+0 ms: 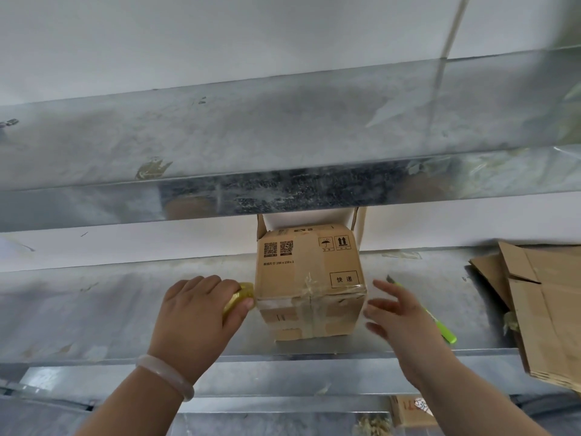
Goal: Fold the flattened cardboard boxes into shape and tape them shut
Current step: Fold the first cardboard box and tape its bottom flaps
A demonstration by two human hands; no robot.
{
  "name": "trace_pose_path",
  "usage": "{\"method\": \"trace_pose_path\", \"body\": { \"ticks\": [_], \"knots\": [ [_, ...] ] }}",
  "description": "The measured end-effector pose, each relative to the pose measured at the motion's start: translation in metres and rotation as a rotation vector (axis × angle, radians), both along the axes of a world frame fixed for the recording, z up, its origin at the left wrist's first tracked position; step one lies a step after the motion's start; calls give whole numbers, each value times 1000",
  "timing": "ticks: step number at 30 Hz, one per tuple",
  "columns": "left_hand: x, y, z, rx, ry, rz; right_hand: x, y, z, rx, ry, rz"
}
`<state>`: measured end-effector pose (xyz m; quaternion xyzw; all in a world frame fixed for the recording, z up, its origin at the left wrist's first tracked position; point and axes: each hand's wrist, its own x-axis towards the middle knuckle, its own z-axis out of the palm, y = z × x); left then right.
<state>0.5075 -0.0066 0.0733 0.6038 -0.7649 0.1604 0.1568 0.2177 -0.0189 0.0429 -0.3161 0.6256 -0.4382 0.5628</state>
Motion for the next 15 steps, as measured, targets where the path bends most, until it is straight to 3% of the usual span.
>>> {"method": "trace_pose_path", "body": {
  "ticks": [1,3,5,7,9,15],
  "knots": [
    [0,0,0,3,1,4,0,4,3,-125,245,-32],
    [0,0,-1,3,4,7,3,9,10,-541,560,-56],
    [0,0,-1,-5,5,10,14,8,16,-899,827,146],
    [0,0,-1,-10,10,13,24,-3,12,-1096,1113,418],
    [0,1,-3,-7,21,18,32,-11,3,-1148,1290,527],
    [1,2,-6,8,53,36,36,-17,5,-1029,1387,588]
  ]
}}
